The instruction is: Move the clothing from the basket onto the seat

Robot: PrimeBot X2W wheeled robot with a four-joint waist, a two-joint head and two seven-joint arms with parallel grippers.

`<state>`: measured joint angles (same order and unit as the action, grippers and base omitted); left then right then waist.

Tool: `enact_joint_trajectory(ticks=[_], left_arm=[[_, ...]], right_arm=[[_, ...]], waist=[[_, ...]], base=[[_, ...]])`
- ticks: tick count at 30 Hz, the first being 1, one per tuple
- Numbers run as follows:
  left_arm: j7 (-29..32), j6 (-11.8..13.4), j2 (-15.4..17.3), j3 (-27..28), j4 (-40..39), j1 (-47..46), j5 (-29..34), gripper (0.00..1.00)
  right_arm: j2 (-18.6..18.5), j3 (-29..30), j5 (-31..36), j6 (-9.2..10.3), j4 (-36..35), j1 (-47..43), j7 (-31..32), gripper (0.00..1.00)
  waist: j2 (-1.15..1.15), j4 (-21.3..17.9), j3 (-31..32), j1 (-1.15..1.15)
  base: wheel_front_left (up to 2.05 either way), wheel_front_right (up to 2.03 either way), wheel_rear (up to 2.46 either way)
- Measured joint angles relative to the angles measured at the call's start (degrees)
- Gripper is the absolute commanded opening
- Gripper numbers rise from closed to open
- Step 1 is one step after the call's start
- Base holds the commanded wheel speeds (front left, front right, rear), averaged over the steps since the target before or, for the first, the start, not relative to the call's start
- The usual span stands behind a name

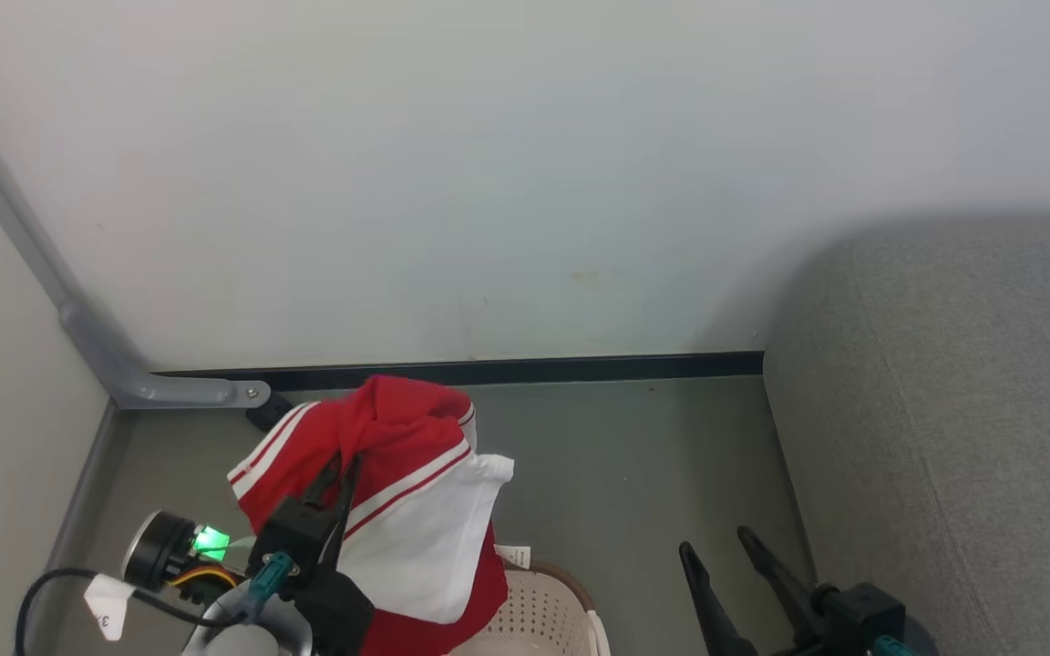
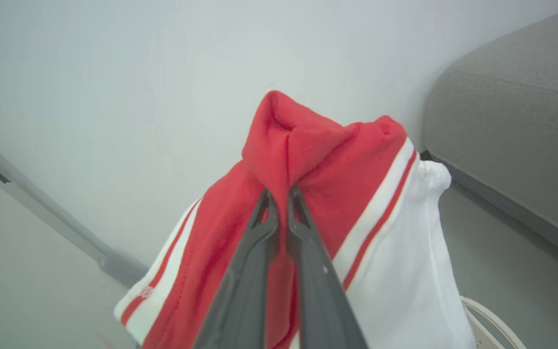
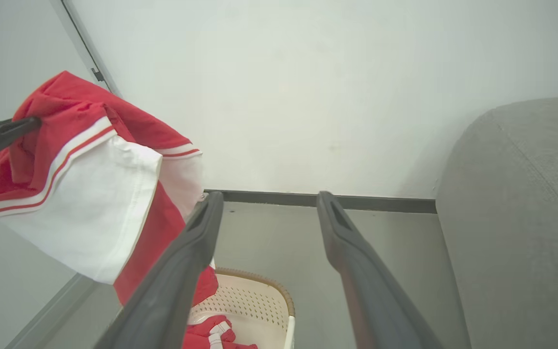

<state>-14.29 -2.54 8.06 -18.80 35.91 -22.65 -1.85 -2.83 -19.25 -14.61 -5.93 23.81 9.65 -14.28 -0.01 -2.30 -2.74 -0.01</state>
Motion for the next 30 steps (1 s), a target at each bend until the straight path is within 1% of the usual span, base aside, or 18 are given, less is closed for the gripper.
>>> enact_joint_trajectory(ticks=[7,14,18,22,24,25,30], left_arm=[[0.0,-0.6,2.0,0.3,-11.7,2.6,0.0,0.0],[0.0,-1.0,2.7,0.1,-18.8,5.2,-0.1,0.0],[0.0,-1.1,2.8,0.1,-21.9,6.7,-0.1,0.0],[0.0,-2.1,3.1,-0.6,-24.2,7.7,-0.4,0.0],[0.0,-2.2,3.3,-0.9,-25.1,8.1,-0.6,0.0],[0.0,-2.6,3.5,-1.2,-25.6,8.1,-0.6,0.0],[0.0,-3.5,3.9,-2.9,-27.7,8.5,-0.6,0.0]], right_arm=[[0.0,-2.8,0.0,-0.66,-2.7,0.0,0.0,1.0],[-0.2,-4.8,0.3,-0.92,-4.7,0.0,0.0,1.0],[-0.7,-6.1,0.5,-1.14,-5.2,0.0,0.0,1.0],[-1.8,-7.9,0.7,-1.14,-6.4,-0.3,0.0,1.0],[-2.4,-9.7,0.7,-1.14,-7.2,-0.5,0.0,1.0],[-2.9,-10.7,0.7,-1.14,-7.6,-0.5,0.0,1.0],[-5.3,-15.6,0.4,-1.14,-10.2,-0.2,0.0,1.0]], waist=[[0.0,0.7,1.0,0.01],[0.01,1.2,1.6,0.01],[0.01,1.3,1.6,0.01],[0.01,1.4,1.6,0.01],[0.01,1.4,1.6,0.01],[0.01,1.4,1.6,0.01],[0.01,1.3,1.4,0.02]], base=[[0.0,0.0,0.0],[0.0,0.0,0.0],[0.0,0.0,0.0],[0.0,0.0,0.0],[0.0,0.0,0.0],[0.0,0.0,0.0],[0.0,0.0,0.0]])
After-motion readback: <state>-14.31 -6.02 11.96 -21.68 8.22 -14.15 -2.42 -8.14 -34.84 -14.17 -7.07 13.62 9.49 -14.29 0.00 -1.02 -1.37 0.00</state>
